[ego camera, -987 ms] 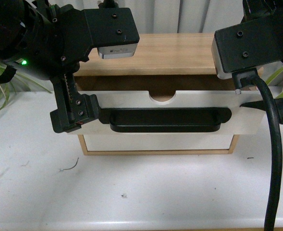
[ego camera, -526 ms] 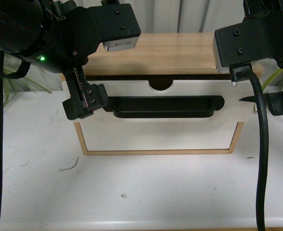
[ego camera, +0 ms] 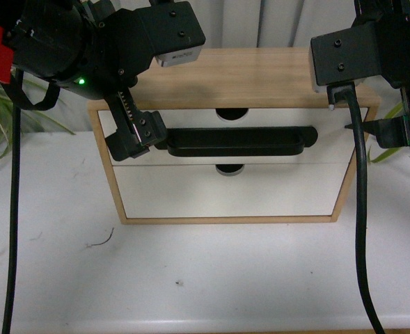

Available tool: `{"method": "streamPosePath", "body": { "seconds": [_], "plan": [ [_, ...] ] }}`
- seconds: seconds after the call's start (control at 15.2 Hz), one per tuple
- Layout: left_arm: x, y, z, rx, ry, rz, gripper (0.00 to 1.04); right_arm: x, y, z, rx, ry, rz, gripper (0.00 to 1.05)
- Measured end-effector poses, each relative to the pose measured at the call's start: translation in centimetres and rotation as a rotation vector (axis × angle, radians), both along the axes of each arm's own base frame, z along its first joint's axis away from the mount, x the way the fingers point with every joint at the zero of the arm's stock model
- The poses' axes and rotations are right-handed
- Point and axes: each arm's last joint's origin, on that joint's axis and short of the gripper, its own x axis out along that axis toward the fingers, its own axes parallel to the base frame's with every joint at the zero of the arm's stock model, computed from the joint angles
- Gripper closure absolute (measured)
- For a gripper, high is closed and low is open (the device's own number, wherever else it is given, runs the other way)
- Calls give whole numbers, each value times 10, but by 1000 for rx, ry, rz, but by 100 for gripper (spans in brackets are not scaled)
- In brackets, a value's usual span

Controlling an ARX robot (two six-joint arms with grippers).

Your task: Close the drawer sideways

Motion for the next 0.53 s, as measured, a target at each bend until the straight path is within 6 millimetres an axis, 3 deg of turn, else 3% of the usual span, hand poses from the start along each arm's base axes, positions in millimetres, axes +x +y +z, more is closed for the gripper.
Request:
{"method": "streamPosePath", "body": {
  "seconds": [0.33,0.53],
  "plan": [
    [-3,-2,3,-30,25,-3,7,0,1,1,18,8,-12,6],
    [-29,-5,18,-145,75,-67,7,-18,3,10,131,25,-5,6]
  ]
}}
